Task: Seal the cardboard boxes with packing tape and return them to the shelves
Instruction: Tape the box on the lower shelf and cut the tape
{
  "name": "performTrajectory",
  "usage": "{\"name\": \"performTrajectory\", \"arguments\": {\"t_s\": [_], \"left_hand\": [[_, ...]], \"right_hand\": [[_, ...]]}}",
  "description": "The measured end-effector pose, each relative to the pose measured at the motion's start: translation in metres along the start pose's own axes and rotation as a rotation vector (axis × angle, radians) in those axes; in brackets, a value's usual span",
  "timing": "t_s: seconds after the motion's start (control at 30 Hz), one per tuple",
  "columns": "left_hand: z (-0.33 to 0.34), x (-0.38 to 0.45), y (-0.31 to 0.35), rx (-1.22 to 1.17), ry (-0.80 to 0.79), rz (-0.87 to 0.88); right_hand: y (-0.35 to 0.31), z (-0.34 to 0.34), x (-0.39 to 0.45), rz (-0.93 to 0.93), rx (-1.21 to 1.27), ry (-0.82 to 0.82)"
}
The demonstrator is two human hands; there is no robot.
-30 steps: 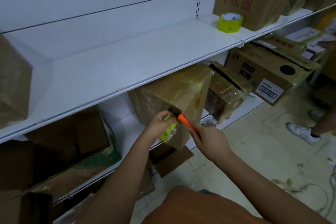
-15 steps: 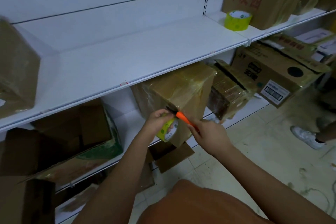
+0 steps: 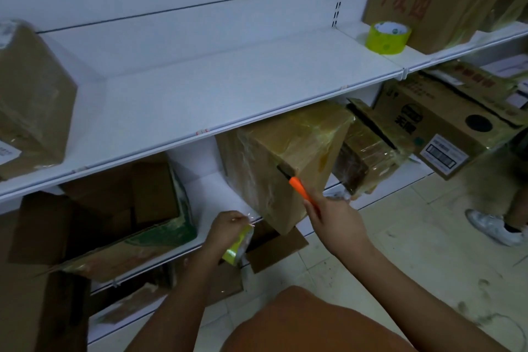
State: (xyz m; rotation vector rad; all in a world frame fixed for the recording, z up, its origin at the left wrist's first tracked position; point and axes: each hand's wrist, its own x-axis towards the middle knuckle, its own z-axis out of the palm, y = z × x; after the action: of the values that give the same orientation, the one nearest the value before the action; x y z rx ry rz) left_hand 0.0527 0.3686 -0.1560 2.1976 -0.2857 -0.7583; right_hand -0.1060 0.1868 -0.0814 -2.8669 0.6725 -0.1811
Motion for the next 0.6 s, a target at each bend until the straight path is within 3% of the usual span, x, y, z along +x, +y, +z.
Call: {"name": "performTrajectory", "arguments": {"t_s": [0.1,0.23,0.47,0.6], "left_hand": [[-0.001,0.000,0.004,-0.070,0.011,0.053],[-0.015,-0.007,0.035,-0.219,0.093,0.140],[-0.075,-0.049,0.076,-0.535,0.150,0.204],[-0.104,-0.081,0.096,-0.659,0.150,0.280]], "right_hand": [[-0.006,0.008,0.000,-0.035,0.082,-0.056],[-0.020,-0.004,-0.012,-0.220,0.215,-0.052],[-0.048,-0.081,0.072,-0.306,0.302,0.296],[-0.071,-0.098,0.165,-0.382,0.040,0.402]]}}
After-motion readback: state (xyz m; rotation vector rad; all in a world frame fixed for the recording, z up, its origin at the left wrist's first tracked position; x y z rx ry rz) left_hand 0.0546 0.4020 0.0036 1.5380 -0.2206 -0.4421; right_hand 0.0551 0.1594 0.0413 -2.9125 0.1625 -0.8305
